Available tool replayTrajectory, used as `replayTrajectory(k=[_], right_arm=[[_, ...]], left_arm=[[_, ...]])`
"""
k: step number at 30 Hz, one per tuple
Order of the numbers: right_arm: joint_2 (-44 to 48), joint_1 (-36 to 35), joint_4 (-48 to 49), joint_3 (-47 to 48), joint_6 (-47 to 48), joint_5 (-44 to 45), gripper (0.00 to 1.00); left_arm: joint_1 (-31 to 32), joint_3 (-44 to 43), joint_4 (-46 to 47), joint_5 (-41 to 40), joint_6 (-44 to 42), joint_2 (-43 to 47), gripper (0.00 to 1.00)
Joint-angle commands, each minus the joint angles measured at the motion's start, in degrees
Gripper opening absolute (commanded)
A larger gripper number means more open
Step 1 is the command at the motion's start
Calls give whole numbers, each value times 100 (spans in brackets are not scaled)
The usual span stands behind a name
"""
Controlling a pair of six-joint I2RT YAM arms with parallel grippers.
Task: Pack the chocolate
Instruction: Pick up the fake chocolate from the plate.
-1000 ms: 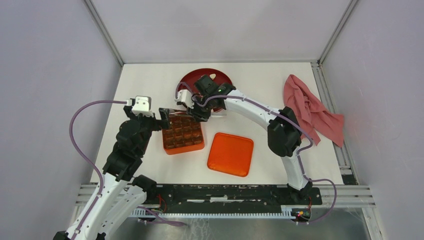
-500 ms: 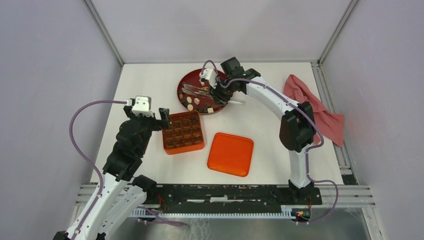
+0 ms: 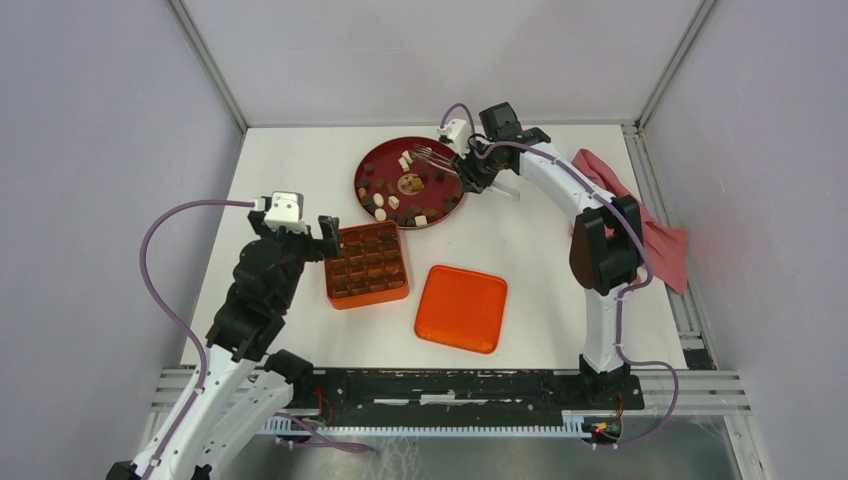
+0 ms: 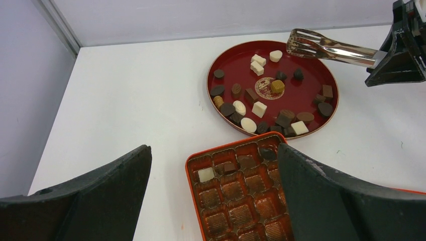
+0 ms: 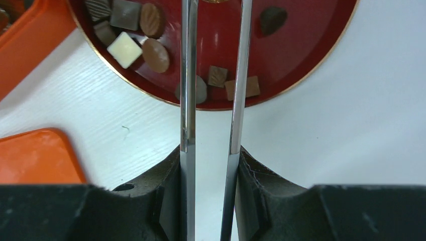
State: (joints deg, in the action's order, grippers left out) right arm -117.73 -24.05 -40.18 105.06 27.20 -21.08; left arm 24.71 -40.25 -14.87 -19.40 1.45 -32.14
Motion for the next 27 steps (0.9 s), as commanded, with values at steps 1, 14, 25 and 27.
replayTrajectory(k=[1,14,25,27], right_arm=[[-237,209,270,-11,-116,181,39],[-726,481,296,37,-215,394,41],[-987,482,300,120,-293,446,44],[-1018,485,322,129,-311,476,44]], left_arm=[[-35,-98,149,24,145,-12,99],[-32,-110,147,41,145,-3,99],[-30,-111,145,50,142,-21,99],[-30,-107,143,56,145,-20,99]])
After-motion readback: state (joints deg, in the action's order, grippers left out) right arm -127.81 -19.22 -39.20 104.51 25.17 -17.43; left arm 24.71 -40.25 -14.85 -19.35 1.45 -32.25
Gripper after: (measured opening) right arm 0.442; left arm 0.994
